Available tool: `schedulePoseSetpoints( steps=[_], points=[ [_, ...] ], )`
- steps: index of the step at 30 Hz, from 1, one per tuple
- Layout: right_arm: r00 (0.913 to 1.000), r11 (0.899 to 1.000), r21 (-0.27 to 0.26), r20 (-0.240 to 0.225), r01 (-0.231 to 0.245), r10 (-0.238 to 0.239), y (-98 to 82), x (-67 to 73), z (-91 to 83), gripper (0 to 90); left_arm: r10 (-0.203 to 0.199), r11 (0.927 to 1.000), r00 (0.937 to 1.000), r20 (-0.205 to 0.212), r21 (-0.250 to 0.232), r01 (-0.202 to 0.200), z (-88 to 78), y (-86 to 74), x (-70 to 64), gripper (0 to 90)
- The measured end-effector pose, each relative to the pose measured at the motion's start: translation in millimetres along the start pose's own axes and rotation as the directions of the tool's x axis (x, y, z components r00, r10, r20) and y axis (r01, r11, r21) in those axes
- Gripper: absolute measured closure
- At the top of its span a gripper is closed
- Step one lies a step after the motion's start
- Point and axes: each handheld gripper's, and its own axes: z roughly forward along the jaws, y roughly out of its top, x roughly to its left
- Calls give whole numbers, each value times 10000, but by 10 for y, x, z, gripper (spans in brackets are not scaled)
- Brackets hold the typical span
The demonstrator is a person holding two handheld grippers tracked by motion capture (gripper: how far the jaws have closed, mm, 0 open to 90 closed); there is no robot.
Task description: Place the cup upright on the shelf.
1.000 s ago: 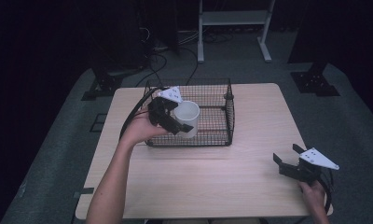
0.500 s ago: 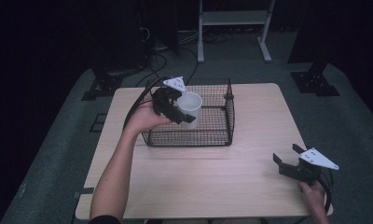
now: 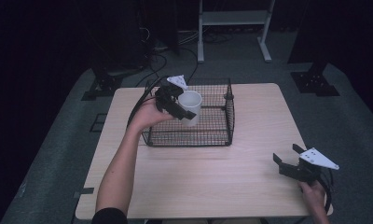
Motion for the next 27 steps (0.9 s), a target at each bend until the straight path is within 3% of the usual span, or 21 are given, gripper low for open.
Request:
schedulePoseSetpoints(
  steps=[9,14,16,27],
  points=[
    [10000,10000,-3,25,-34,34,0,-8,0,131,-243,9997,9997,-21,102,243,157,-39,147,211],
    [10000,10000,0,25,-49,49,0,-10,0,131,-247,9996,9997,-58,164,248,205,-52,177,211],
    [10000,10000,-4,22,-63,63,0,-11,0,131,-193,9996,9994,-294,193,198,242,-53,181,211],
    [10000,10000,-4,27,-52,52,0,-13,1,131,-288,9993,9993,-241,242,294,369,-85,255,211]
  ],
)
